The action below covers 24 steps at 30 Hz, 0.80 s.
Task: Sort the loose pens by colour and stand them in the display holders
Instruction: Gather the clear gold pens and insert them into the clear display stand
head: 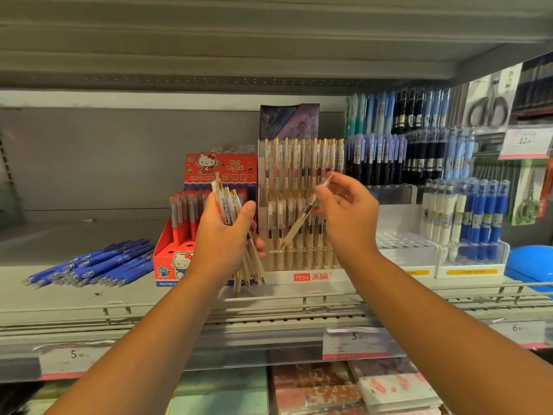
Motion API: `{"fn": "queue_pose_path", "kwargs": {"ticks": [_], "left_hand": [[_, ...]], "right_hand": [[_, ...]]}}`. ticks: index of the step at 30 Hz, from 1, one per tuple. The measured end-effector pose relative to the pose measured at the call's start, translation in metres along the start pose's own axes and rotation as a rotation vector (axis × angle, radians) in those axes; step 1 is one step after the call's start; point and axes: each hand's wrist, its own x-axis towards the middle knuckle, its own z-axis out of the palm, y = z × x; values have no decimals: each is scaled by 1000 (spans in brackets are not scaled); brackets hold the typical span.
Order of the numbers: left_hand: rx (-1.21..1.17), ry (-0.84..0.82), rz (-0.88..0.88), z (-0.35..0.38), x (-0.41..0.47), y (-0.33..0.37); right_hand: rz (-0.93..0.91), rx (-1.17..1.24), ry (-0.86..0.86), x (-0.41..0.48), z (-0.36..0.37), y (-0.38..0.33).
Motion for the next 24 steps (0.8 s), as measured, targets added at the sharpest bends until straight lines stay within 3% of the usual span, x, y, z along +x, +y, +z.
{"fn": "queue_pose_path", "kwargs": {"ticks": [4, 11, 19, 24], "left_hand": [[20, -5, 12, 1, 0, 0], [-3, -45, -25, 1, -1, 1], [16, -43, -1, 2, -3, 2], [14, -53, -12, 3, -3, 2]], "right_hand": [[-146, -214, 38, 2, -2, 5], [-290, -406, -71, -3, 4, 6], [-219, -498, -215, -2, 9, 11], [-279, -625, -280, -4, 10, 13]]}}
